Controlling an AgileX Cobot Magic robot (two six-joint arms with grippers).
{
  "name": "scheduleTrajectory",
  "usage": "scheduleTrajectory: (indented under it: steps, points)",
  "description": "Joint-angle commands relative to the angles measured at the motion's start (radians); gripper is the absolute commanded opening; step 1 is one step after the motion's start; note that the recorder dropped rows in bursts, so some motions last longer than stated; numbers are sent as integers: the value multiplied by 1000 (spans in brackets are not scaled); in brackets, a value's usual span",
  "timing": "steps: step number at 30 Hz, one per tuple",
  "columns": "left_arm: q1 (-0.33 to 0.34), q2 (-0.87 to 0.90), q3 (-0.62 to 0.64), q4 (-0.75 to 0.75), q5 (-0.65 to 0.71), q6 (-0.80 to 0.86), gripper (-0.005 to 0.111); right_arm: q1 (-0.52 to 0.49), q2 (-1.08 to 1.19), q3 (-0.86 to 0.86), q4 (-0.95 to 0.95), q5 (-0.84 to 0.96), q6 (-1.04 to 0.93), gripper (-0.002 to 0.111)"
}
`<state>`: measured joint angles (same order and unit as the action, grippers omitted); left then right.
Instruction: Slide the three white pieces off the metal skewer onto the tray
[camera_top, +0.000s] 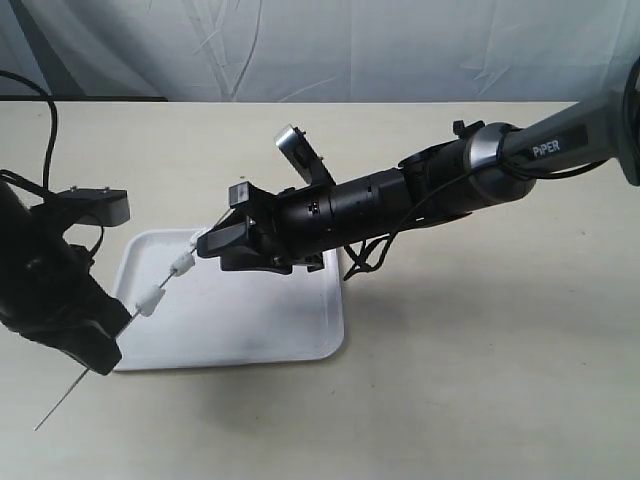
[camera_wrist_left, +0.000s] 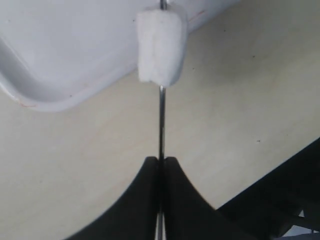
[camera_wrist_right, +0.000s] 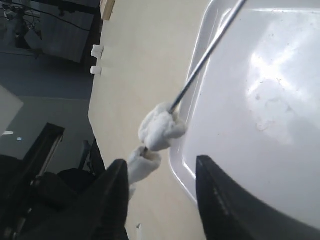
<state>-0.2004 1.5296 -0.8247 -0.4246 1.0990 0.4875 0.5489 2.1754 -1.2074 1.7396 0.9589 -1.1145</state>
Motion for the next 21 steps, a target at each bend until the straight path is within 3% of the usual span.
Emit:
scheduleTrajectory:
  steps: [1,11,21]
  points:
    - [-2,-9,3,-35,8,17,0,0,-1,-5,5,-2,0,42]
    - [-2,-9,16,-39,50,43,0,0,-1,-5,5,-2,0,42]
    - [-2,-11,56,-75,-6,97,0,0,-1,-5,5,-10,0,36]
